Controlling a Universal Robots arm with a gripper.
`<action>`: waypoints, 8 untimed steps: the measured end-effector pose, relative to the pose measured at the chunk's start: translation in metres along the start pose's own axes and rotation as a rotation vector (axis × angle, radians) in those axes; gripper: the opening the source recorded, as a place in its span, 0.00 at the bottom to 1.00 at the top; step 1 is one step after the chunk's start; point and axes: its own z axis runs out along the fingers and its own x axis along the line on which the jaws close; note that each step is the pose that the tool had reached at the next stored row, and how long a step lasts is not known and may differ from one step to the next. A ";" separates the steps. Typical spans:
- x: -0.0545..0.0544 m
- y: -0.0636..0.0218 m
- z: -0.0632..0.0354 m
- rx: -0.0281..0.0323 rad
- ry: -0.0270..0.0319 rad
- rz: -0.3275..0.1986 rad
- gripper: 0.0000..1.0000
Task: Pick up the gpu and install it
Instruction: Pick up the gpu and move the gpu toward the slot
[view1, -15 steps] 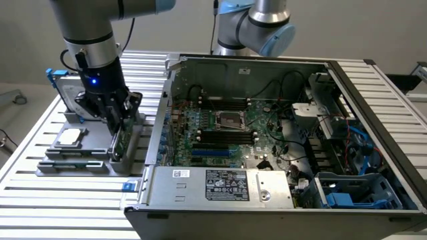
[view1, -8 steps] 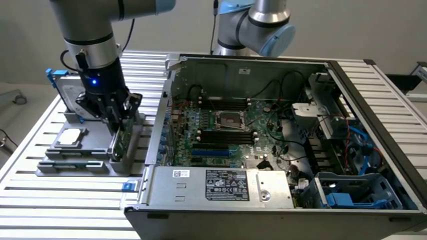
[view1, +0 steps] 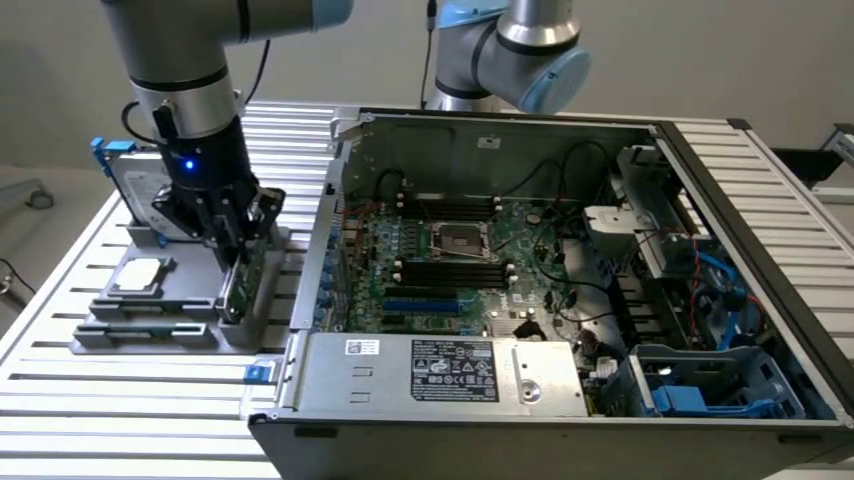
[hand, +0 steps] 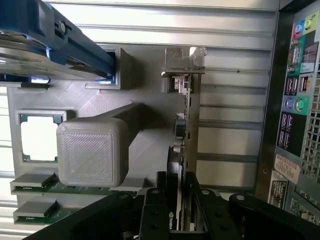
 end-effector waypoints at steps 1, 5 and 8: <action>0.000 0.0000 0.0000 0.0004 0.0001 0.000 0.27; -0.001 0.0000 0.0000 0.0006 -0.0001 0.000 0.27; -0.002 -0.0001 -0.0001 0.0006 0.0000 0.000 0.27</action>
